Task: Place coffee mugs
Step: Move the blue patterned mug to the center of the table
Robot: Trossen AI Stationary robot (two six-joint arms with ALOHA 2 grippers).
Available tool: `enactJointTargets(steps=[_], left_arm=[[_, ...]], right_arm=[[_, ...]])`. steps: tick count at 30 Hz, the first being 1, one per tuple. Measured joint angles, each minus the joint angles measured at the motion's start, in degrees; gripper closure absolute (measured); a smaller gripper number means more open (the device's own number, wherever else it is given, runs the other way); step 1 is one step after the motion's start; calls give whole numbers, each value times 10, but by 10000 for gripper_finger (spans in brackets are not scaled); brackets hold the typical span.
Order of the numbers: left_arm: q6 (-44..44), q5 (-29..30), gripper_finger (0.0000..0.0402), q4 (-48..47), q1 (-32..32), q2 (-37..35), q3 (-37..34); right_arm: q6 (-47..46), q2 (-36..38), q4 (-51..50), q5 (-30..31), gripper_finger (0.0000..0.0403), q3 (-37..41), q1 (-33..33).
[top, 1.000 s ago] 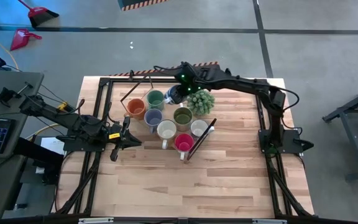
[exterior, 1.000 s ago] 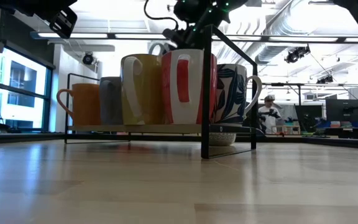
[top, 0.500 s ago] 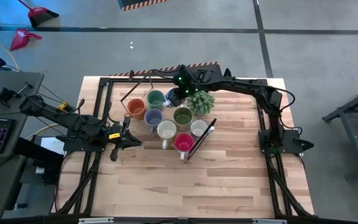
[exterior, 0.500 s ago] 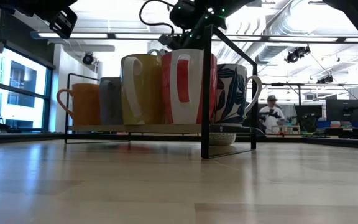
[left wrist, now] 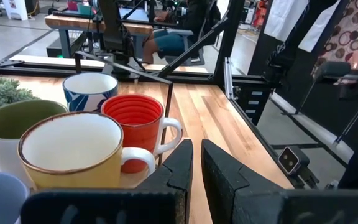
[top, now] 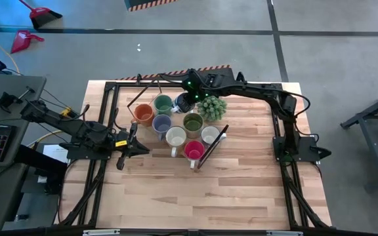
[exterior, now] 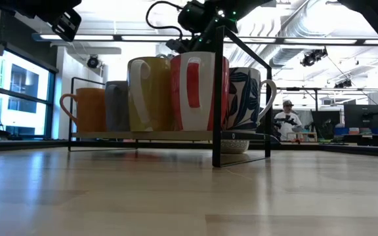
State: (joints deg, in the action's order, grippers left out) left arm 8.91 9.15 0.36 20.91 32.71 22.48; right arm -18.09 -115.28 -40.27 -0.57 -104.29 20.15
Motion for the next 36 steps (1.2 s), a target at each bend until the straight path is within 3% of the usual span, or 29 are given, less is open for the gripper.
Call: enactJointTargets(steps=[6, 12, 18, 27, 36], left_arm=[[0, 0, 381, -16, 0, 0, 0], [0, 0, 381, -22, 0, 0, 0], [0, 0, 381, -23, 0, 0, 0], [-7, 0, 381, -26, 0, -5, 0], [-26, 36, 381, -67, 0, -42, 8]], right_arm=[[21, 0, -81, 32, 399, -73, -9], [42, 0, -150, 42, 399, -202, -21], [34, 2, -212, 51, 399, -283, -82], [-14, 2, -229, 89, 399, -259, -213], [-59, -30, -133, 87, 399, -185, -276]])
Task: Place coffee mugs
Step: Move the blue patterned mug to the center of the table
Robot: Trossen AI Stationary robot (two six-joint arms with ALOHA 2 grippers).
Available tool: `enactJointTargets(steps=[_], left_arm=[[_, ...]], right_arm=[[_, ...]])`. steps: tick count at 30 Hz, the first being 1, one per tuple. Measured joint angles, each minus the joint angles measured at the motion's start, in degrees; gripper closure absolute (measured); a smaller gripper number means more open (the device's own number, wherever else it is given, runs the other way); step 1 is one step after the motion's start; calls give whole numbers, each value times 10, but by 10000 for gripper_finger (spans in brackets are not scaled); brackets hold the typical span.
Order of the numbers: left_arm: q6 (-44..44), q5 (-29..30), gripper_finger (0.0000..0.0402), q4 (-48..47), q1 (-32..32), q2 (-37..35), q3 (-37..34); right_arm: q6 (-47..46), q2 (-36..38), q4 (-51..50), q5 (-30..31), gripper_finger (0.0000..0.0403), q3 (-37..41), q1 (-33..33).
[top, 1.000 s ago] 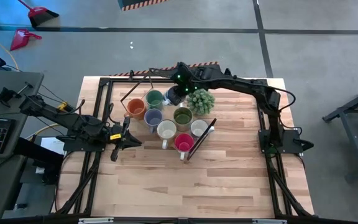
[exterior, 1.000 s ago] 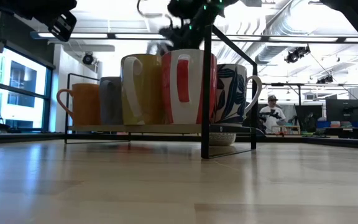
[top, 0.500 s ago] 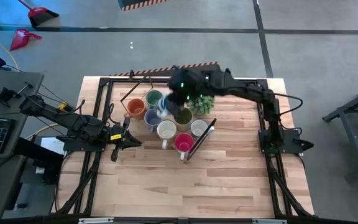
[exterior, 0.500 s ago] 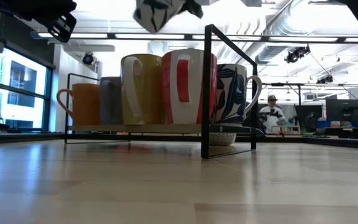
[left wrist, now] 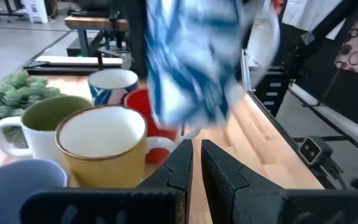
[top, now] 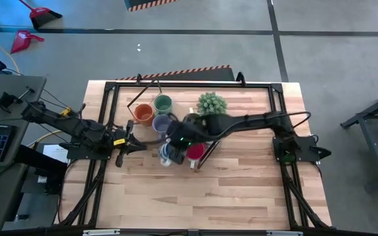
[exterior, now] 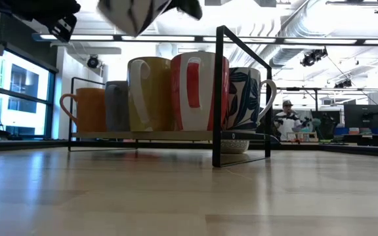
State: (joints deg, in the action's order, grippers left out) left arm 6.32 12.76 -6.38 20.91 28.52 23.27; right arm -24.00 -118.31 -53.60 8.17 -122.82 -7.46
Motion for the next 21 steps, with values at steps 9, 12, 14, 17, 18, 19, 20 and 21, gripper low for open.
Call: enactJointTargets(steps=[9, 12, 14, 17, 18, 19, 20, 21], left_arm=[[0, 17, 381, -133, 0, -10, 55], [5, 25, 381, -201, 0, -10, 78], [11, 30, 381, -236, 0, -12, 92], [10, 49, 381, -271, 0, -14, 115], [9, 58, 381, -284, 0, -16, 122], [5, 64, 381, -293, 0, -19, 130], [1, 70, 381, -296, 0, -21, 137], [-2, 74, 381, -299, 0, -24, 144]], right_arm=[[5, -105, 33, -44, 399, -59, -10], [16, -128, 28, -50, 399, -86, -16], [21, -146, 22, -53, 399, -102, -22], [32, -170, 10, -59, 399, -120, -30], [35, -177, 12, -64, 399, -122, -33], [35, -180, 15, -69, 399, -120, -36], [34, -182, 13, -73, 399, -117, -39], [34, -185, 10, -76, 399, -114, -41]])
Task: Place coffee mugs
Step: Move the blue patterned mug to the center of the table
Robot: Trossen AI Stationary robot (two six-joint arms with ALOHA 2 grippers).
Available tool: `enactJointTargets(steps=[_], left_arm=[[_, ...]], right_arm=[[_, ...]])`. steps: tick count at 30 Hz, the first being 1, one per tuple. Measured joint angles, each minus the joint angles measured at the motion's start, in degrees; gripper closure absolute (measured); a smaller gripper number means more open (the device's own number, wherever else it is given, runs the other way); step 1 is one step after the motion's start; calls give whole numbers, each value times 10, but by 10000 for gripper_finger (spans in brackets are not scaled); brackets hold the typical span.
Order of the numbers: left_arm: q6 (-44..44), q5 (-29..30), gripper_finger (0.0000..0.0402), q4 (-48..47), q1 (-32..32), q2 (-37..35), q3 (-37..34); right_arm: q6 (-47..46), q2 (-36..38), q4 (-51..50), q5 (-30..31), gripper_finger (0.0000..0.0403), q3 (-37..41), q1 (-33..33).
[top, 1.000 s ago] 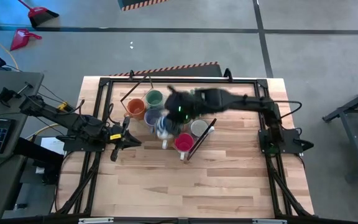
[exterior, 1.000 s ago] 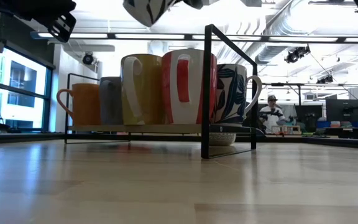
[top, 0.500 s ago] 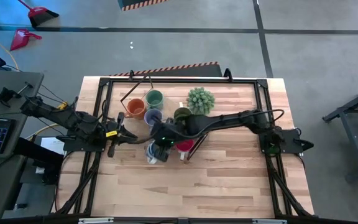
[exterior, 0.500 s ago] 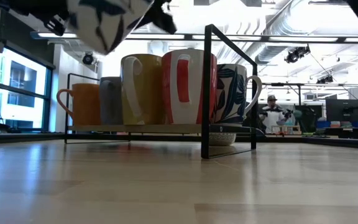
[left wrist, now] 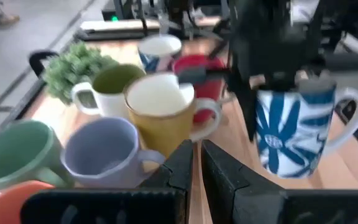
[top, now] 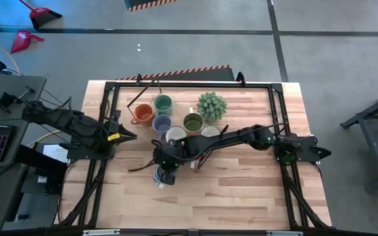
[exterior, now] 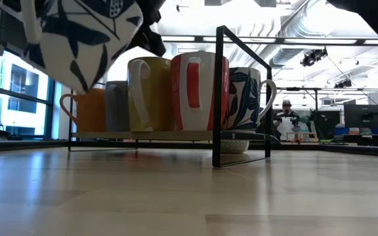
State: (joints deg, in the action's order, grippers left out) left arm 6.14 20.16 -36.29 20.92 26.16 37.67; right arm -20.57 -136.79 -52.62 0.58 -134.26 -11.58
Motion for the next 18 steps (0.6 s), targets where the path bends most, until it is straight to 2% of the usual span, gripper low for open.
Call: enactJointTargets(steps=[8, 18], left_arm=[[-8, 2, 381, -2, 0, -11, 38], [-4, 2, 381, -3, 0, -11, 41]], right_arm=[[13, -2, -12, 18, 399, 0, -7], [25, -15, -31, 12, 399, 5, -26]])
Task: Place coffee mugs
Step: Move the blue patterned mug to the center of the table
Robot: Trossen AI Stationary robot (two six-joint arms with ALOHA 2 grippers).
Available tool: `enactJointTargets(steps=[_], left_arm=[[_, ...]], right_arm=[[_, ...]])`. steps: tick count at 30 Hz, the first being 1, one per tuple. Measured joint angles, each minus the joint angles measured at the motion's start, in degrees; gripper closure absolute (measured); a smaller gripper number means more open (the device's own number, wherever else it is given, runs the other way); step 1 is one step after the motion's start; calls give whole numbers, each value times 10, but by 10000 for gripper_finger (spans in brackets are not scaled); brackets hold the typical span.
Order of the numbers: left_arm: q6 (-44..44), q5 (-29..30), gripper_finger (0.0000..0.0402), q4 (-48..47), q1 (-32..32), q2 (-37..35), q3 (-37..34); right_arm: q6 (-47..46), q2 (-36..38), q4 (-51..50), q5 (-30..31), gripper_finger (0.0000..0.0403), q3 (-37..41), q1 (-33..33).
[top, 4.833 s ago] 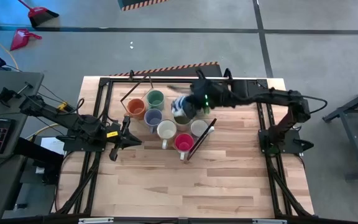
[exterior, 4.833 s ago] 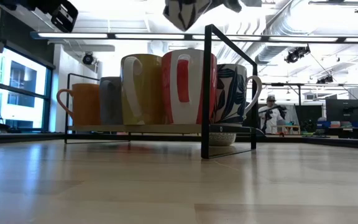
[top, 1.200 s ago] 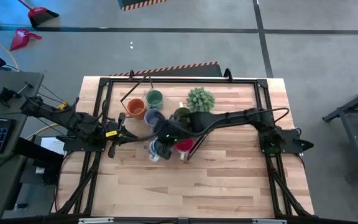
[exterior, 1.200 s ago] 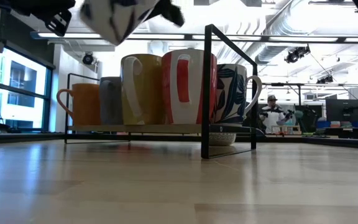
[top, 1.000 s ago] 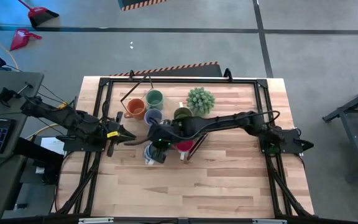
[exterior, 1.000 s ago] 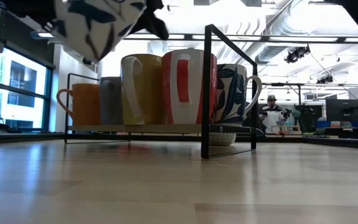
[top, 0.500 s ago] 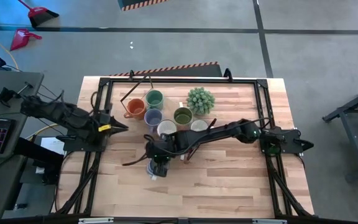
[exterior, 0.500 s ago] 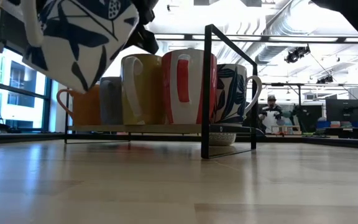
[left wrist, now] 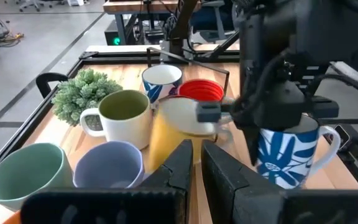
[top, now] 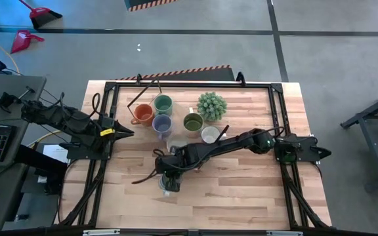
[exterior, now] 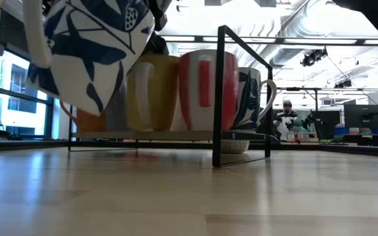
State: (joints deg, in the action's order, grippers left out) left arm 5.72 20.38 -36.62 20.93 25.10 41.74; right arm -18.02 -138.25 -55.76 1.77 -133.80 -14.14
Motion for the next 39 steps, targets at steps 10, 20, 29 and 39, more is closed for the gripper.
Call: enactJointTargets(steps=[10, 20, 29, 39], left_arm=[[0, 0, 381, 1, 0, 0, 0], [0, -1, 381, 4, 0, 0, 0], [-4, -1, 381, 4, 0, 0, 0], [-4, 0, 381, 4, 0, 0, 0]], right_arm=[[14, -1, 22, 9, 399, -11, 1], [19, 3, 8, 26, 399, -12, 4], [30, 4, 7, 25, 399, -12, 12], [55, 4, 7, 15, 399, -12, 15]])
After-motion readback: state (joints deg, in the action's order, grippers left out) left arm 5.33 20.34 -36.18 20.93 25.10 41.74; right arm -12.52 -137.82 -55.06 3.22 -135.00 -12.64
